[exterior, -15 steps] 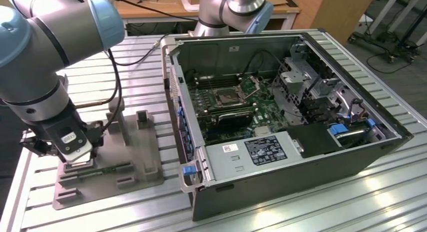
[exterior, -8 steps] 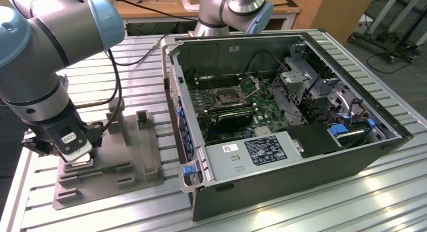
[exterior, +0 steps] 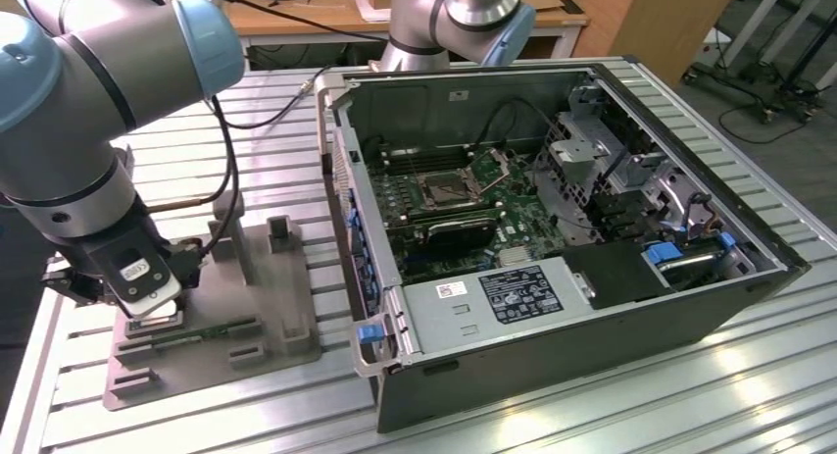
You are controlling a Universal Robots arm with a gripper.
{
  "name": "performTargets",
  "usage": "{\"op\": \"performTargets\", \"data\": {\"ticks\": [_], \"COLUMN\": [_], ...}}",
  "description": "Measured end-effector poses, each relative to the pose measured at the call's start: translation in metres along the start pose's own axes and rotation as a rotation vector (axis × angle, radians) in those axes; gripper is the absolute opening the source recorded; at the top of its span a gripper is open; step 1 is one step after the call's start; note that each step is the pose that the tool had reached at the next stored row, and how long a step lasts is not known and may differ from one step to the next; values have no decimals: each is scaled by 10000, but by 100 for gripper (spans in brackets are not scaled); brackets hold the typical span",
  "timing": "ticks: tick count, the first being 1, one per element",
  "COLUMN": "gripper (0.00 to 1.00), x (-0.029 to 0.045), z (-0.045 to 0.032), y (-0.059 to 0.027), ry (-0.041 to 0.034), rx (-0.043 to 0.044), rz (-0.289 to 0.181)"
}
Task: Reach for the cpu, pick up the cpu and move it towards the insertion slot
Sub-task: 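Pick up the cpu and move it towards the insertion slot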
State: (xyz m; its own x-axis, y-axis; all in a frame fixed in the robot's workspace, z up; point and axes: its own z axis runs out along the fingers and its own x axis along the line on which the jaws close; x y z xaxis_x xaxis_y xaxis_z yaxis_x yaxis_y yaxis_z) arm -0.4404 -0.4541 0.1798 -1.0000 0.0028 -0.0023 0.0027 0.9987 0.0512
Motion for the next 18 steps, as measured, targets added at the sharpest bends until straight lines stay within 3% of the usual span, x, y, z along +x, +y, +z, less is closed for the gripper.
{"op": "performTargets", "data": {"ticks": [18], "gripper": [55], "x": [0], "z": [-39], "y": [2], "ry": [0], "rx": [-1], "rz": [0]}}
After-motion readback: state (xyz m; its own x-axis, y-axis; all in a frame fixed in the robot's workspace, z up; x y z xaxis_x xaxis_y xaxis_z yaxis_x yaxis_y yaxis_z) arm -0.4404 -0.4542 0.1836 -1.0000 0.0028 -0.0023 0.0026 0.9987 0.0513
